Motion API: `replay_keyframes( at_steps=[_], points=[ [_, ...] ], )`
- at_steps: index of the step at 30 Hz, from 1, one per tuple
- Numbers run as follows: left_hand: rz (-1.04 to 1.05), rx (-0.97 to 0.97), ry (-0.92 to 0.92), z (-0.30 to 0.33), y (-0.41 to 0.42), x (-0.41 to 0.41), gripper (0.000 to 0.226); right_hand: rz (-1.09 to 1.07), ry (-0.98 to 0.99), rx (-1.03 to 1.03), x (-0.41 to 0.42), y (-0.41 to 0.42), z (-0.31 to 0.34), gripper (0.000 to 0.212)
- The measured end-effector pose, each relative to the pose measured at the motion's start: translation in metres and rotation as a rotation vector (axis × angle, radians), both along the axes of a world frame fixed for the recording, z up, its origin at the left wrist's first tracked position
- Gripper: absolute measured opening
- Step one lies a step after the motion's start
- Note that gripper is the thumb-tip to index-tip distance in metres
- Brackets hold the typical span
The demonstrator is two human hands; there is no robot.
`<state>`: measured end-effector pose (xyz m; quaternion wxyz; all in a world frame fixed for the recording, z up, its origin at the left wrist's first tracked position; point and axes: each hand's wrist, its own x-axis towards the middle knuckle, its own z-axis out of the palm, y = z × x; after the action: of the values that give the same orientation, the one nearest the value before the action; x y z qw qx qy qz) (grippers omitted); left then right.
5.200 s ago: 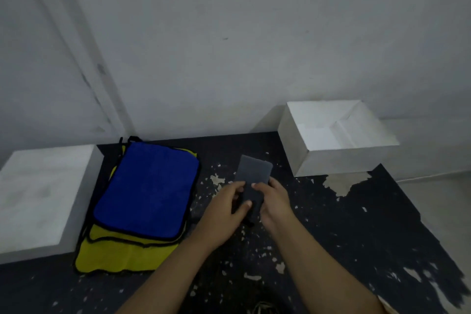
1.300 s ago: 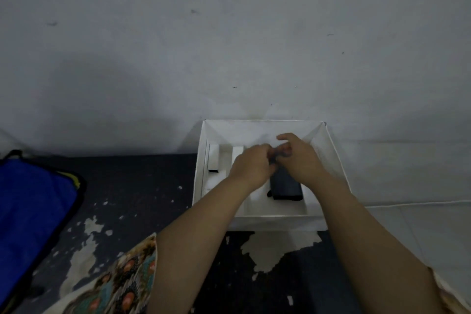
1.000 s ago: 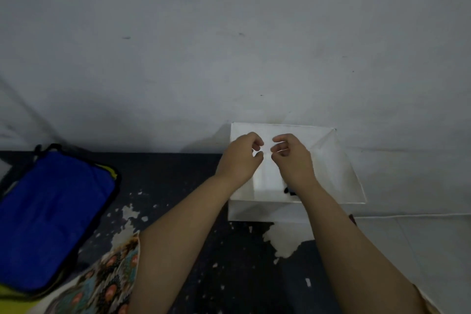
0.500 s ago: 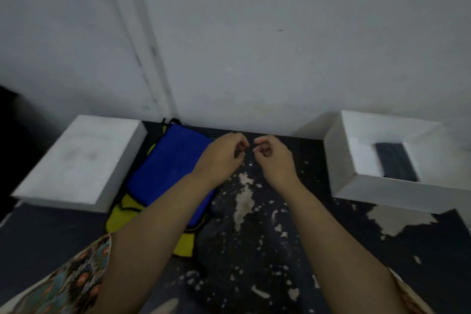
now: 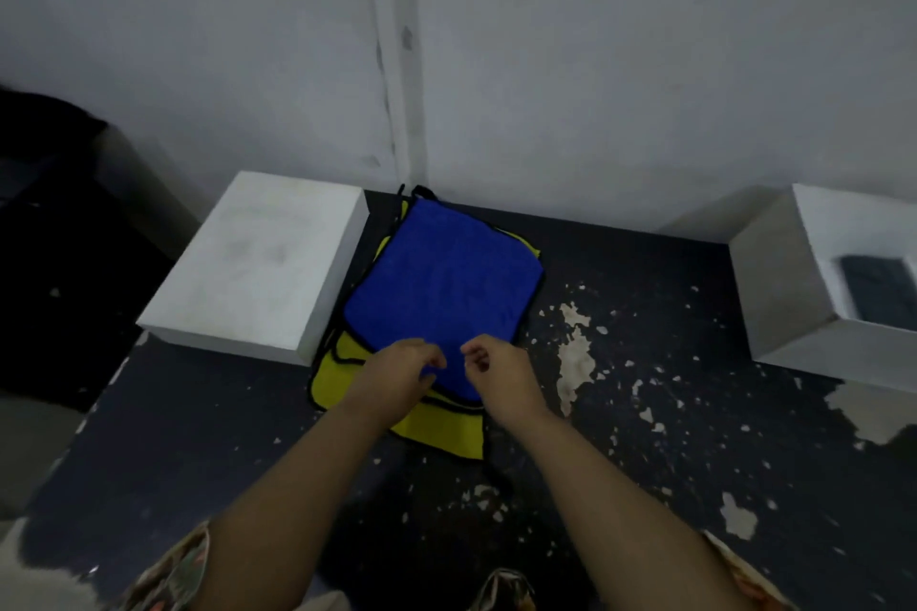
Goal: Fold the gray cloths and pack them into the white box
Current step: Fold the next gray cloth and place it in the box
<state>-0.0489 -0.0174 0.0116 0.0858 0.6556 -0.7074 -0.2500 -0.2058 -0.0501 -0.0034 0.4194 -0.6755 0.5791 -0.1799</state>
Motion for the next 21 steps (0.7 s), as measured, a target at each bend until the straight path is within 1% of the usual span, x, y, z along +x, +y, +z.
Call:
replay_keyframes(
  at_steps=[3,5,9,12,16,21],
  points=[
    [-0.020,0.062,0.017,-0.019,0.002,0.006,0.029,0.028,0.067,0.058,0.004,0.004,-0.014,0.021],
    [-0.030,0.064,0.024,-0.028,0.004,0.008,0.031,0.057,0.115,0.056,0.005,0.009,-0.021,0.025],
    [0.015,-0.007,0.080,-0.045,0.009,0.011,0.031,0.082,0.161,0.018,0.005,0.012,-0.027,0.030],
    [0.033,-0.050,0.102,-0.053,0.012,0.011,0.031,0.151,0.255,-0.041,0.007,0.013,-0.030,0.030],
    [0.031,-0.060,0.060,-0.057,0.010,0.008,0.033,0.266,0.396,-0.135,0.009,0.011,-0.031,0.034],
    [-0.043,0.000,-0.024,-0.055,0.000,0.012,0.035,0.404,0.544,-0.204,0.012,0.008,-0.029,0.027]
  ],
)
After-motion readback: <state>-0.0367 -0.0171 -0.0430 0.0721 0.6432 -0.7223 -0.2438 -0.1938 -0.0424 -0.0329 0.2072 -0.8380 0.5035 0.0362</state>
